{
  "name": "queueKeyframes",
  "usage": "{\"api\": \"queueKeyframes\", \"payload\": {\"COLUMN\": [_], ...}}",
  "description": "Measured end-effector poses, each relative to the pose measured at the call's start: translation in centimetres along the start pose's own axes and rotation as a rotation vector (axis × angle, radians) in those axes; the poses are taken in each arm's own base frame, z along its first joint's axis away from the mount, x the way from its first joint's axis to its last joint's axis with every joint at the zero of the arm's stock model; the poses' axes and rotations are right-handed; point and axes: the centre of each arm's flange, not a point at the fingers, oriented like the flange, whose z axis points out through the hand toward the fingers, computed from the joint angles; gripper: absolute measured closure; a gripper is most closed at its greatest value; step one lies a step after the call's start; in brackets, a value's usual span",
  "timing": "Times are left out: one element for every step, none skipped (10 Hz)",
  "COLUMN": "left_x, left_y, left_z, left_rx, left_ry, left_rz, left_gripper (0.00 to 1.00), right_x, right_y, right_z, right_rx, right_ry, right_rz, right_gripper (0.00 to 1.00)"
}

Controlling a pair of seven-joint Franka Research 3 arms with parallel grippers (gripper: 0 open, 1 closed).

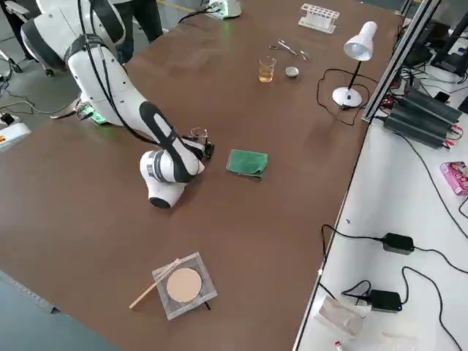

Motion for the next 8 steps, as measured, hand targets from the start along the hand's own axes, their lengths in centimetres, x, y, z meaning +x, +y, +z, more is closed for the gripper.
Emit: {"api": "queueKeyframes", "payload": {"left_x": [0.2, 0.5, 0.6, 0.7, 0.7, 0.7, 0.7, 0.7], "left_y": [-0.3, -1.4, -2.9, -3.4, -3.4, -3.1, -2.9, -2.7], "left_z": [0.5, 1.0, 1.3, 1.3, 1.1, 0.9, 0.7, 0.6], "left_rx": [0.001, 0.001, -0.001, -0.003, -0.003, -0.004, -0.004, -0.004], "left_ry": [-0.011, -0.021, -0.026, -0.026, -0.022, -0.018, -0.013, -0.011], "left_rz": [-0.007, -0.026, -0.051, -0.061, -0.060, -0.055, -0.051, -0.048], "left_gripper": [0.00, 0.00, 0.00, 0.00, 0.00, 0.00, 0.00, 0.00], "right_x": [-0.2, -0.4, -0.6, -0.8, -0.8, -0.9, -0.9, -1.0], "right_y": [-0.1, -0.1, -0.3, -0.4, -0.4, -0.5, -0.6, -0.6], "right_z": [0.1, 0.3, 0.4, 0.4, 0.4, 0.4, 0.4, 0.4], "right_rx": [0.002, 0.003, 0.004, 0.004, 0.005, 0.006, 0.009, 0.011], "right_ry": [0.003, 0.007, 0.010, 0.012, 0.011, 0.011, 0.010, 0.011], "right_rz": [-0.001, 0.000, 0.001, 0.002, 0.003, 0.004, 0.007, 0.008], "right_gripper": [0.59, 0.59, 0.59, 0.59, 0.58, 0.58, 0.56, 0.56]}}
